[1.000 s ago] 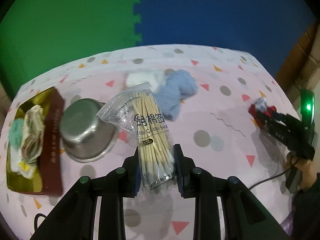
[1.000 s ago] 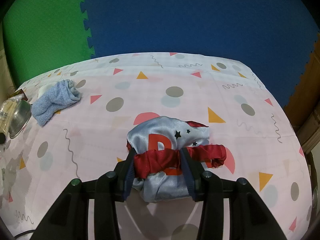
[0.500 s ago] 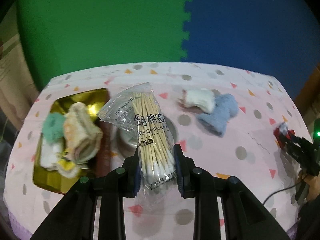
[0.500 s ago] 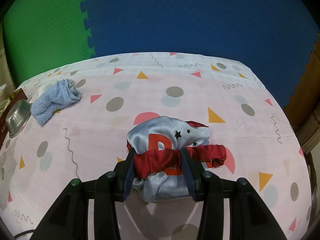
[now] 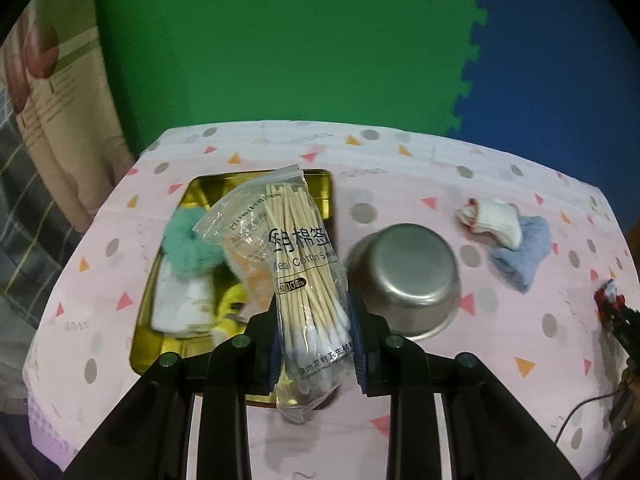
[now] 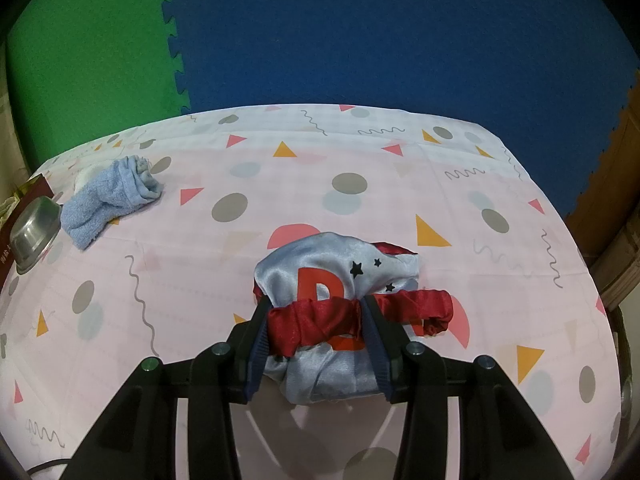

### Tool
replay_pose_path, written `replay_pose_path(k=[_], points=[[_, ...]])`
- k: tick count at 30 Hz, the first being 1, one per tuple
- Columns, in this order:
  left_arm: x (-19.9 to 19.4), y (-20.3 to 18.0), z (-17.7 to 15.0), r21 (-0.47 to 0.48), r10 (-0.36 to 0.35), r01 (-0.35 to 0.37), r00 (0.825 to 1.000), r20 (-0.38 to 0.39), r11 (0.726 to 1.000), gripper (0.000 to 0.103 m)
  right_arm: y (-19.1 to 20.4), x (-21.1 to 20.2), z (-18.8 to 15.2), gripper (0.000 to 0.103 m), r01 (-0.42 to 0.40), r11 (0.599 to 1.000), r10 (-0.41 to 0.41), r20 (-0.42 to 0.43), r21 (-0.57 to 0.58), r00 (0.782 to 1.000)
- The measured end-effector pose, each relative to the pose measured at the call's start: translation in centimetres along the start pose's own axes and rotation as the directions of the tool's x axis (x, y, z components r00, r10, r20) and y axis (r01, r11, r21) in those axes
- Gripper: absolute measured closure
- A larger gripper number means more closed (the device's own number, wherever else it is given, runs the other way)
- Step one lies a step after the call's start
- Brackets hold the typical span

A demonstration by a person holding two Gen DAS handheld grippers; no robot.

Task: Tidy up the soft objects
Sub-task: 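Carry the cotton swab pack into the gold tray with the left gripper and release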

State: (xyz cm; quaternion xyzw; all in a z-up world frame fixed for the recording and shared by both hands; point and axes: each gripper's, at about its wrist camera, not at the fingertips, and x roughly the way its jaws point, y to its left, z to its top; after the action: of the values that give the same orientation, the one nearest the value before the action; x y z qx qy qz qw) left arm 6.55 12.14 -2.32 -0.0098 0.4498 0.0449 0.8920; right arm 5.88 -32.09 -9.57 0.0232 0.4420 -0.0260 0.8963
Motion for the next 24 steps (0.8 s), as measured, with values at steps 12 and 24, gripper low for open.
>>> replay_pose_path(k=[12, 24], points=[[2.8, 5.1, 0.8, -0.065, 0.045, -0.048, 0.998, -0.049, 0.997, 0.077, -0.1, 0.0, 0.0, 0.058, 0.005, 1.000, -0.005, -0.001, -0.006, 1.000], [5.6, 7.3, -0.9, -0.080, 0.047, -0.056, 0.993, -0.109, 0.995, 0.077, 0.0, 0.1, 0.0, 0.058, 0.013, 1.000, -0.013, -0.002, -0.012, 1.000]])
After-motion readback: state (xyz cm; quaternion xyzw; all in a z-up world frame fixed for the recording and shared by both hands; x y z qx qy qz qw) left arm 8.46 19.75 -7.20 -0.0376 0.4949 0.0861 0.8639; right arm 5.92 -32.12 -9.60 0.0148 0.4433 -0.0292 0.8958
